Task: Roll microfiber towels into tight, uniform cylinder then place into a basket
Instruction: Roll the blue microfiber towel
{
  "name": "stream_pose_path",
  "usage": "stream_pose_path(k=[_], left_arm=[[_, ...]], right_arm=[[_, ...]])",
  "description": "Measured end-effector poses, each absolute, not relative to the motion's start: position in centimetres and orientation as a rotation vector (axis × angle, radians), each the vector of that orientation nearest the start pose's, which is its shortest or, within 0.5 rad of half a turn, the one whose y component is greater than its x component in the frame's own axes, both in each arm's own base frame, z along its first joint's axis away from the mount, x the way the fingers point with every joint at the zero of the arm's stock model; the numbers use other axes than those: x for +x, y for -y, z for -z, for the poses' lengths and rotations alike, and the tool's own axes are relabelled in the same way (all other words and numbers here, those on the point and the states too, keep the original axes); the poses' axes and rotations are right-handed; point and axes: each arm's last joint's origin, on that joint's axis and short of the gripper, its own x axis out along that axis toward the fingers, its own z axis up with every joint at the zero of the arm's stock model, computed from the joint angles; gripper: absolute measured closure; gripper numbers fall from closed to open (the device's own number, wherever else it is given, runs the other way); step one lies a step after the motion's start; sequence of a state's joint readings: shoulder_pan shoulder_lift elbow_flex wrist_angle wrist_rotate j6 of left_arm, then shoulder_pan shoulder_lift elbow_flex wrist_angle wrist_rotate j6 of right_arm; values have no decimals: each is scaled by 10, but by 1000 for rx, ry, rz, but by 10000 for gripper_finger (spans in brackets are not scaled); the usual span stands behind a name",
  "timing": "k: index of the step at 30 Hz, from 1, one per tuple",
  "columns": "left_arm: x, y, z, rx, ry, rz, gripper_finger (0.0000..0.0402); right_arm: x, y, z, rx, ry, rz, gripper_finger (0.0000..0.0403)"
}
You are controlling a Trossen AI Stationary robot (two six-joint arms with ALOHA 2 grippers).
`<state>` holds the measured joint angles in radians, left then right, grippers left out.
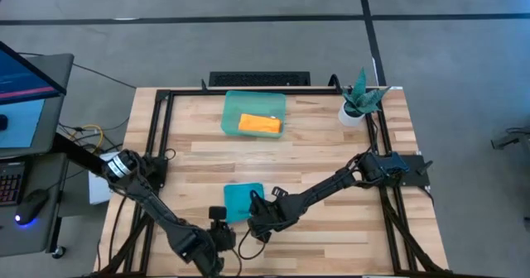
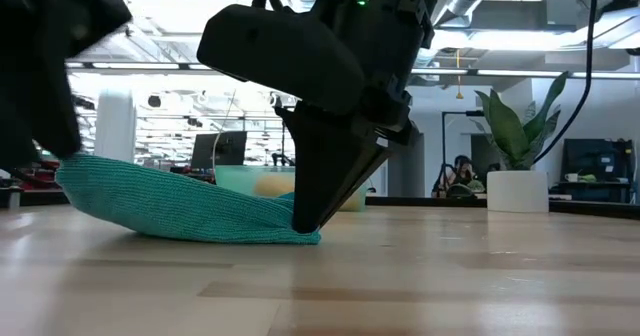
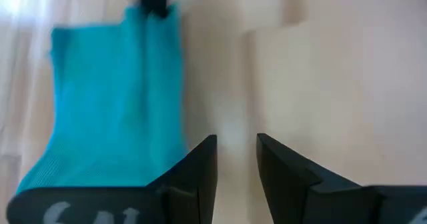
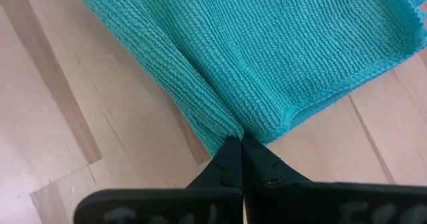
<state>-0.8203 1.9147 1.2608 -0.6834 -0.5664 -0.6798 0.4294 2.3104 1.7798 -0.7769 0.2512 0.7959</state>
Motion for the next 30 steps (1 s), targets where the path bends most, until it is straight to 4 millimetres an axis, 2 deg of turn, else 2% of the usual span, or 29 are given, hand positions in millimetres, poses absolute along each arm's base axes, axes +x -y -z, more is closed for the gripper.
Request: stream_pose_path(k=[7, 23, 30], left_arm=[[261, 228, -143, 219, -1059, -234, 305], [255, 235, -146, 245, -967, -290, 306], [260, 212, -142, 247, -1018, -422, 306]], right_arm=[[425, -187, -134, 261, -1195, 329, 394], [425, -187, -134, 264, -1199, 323, 394], [425, -188, -134, 265, -1200, 322, 394]])
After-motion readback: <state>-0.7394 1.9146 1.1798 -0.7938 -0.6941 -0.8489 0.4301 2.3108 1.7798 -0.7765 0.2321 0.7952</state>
